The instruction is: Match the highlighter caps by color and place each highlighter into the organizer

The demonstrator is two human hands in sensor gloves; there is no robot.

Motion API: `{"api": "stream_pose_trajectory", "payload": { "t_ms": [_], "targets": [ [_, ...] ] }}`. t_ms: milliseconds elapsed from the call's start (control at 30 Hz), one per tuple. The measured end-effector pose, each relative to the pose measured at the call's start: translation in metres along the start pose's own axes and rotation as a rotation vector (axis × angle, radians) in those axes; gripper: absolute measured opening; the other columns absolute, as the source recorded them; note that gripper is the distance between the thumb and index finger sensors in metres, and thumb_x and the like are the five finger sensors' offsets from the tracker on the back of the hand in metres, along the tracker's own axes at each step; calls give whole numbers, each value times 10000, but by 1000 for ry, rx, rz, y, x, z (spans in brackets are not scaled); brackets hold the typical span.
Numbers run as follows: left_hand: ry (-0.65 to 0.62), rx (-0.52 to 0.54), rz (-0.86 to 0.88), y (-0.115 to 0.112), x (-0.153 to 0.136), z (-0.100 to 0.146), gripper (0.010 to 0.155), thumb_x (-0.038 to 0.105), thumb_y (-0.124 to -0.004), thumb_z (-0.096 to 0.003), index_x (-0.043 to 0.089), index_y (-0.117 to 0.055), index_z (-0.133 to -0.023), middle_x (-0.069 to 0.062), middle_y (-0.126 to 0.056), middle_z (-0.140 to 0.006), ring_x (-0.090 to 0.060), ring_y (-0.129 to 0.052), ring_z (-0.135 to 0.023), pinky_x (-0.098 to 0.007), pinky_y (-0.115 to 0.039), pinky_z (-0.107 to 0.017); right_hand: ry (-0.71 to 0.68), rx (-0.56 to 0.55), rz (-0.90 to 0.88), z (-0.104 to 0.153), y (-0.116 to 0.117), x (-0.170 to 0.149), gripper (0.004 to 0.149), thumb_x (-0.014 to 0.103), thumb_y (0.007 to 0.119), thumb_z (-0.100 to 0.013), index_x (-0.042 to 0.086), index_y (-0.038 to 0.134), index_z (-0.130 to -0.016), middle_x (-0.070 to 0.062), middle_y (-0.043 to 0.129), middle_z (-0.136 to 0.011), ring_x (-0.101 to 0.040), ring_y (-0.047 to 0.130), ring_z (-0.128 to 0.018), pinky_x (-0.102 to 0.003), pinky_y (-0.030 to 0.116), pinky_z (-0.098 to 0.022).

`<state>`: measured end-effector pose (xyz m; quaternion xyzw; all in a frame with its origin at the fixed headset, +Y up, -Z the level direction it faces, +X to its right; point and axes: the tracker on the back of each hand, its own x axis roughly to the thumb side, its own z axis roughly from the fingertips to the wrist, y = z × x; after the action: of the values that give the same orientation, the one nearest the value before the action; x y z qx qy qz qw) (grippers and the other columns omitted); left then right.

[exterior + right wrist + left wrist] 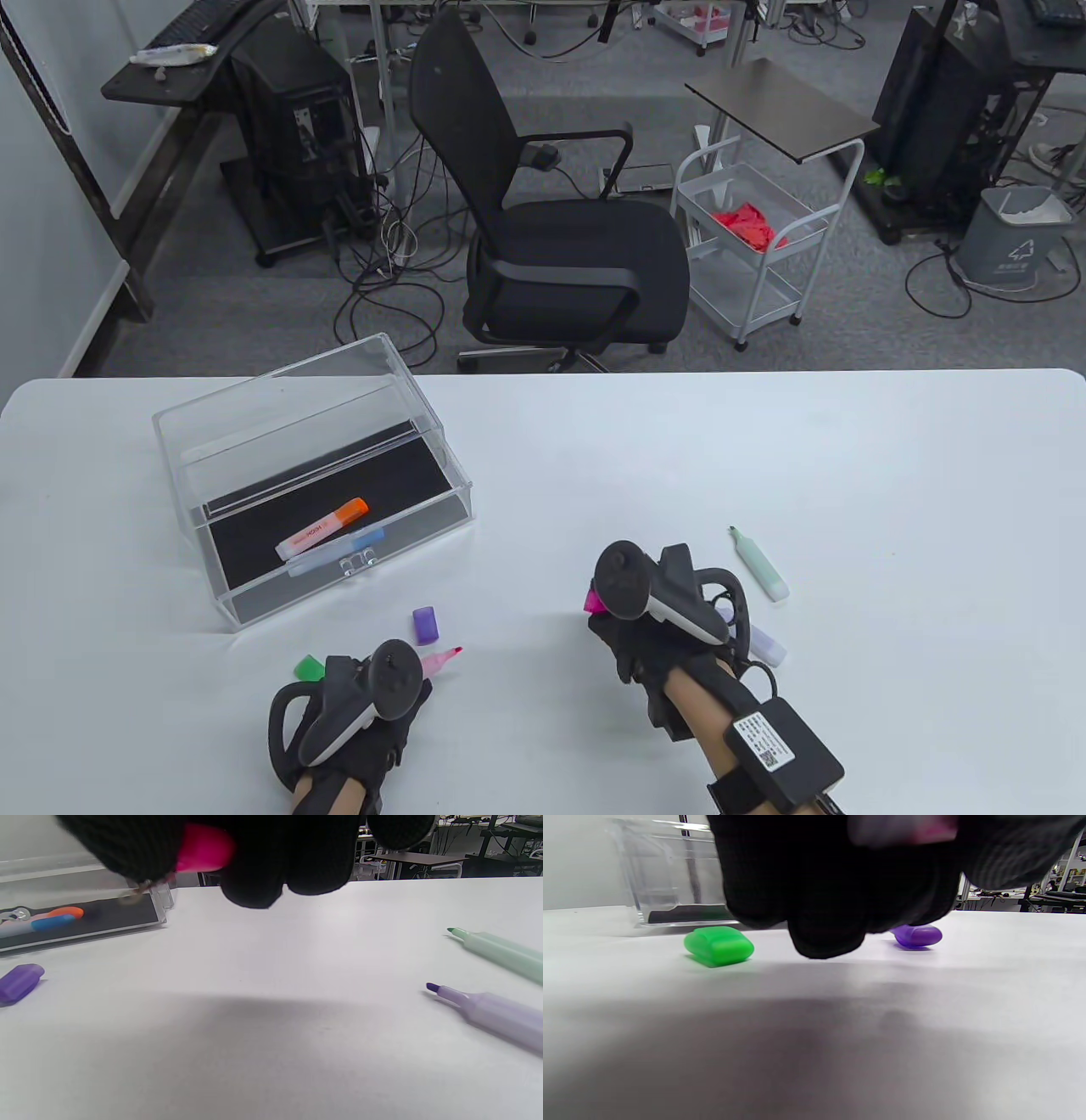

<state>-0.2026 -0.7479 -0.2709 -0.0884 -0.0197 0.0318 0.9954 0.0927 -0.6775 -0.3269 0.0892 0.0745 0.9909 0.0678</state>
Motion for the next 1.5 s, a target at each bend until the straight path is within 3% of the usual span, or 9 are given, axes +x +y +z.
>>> {"api": "stream_pose_trajectory", "payload": {
  "t_ms": [200, 367, 733, 1500],
  "targets": [
    [-41, 4, -32, 0, 10, -1, 550, 608, -671, -431, 335, -706, -907, 163, -896, -644, -118, -1017, -547, -389, -853, -539, -29, -45, -95, 34, -4, 0, 548, 411, 842, -388, 234, 739, -896, -85, 899, -835, -320, 831, -834, -623, 579, -655],
    [-65, 4, -53, 0, 16, -1, 550, 608, -671, -430, 338, -705, -908, 164, -896, -646, -116, -1017, -550, -388, -853, -541, -49, -57, -173, 49, 5, 3, 546, 411, 847, -389, 233, 746, -896, -88, 903, -831, -322, 835, -830, -622, 583, -653],
    [-116, 29, -75, 2, 27, 5, 545, 602, -675, -431, 342, -701, -909, 165, -890, -647, -121, -1010, -542, -359, -864, -486, -63, -6, -298, 42, 50, -5, 545, 406, 856, -386, 226, 757, -891, -93, 911, -820, -324, 839, -823, -626, 589, -645],
    [-233, 50, -167, -3, 64, 9, 531, 592, -675, -437, 368, -675, -918, 173, -863, -673, -119, -983, -555, -329, -857, -478, -203, 7, -281, 40, 68, 15, 533, 405, 846, -389, 242, 770, -890, -80, 918, -800, -316, 845, -819, -623, 607, -635]
  ]
}}
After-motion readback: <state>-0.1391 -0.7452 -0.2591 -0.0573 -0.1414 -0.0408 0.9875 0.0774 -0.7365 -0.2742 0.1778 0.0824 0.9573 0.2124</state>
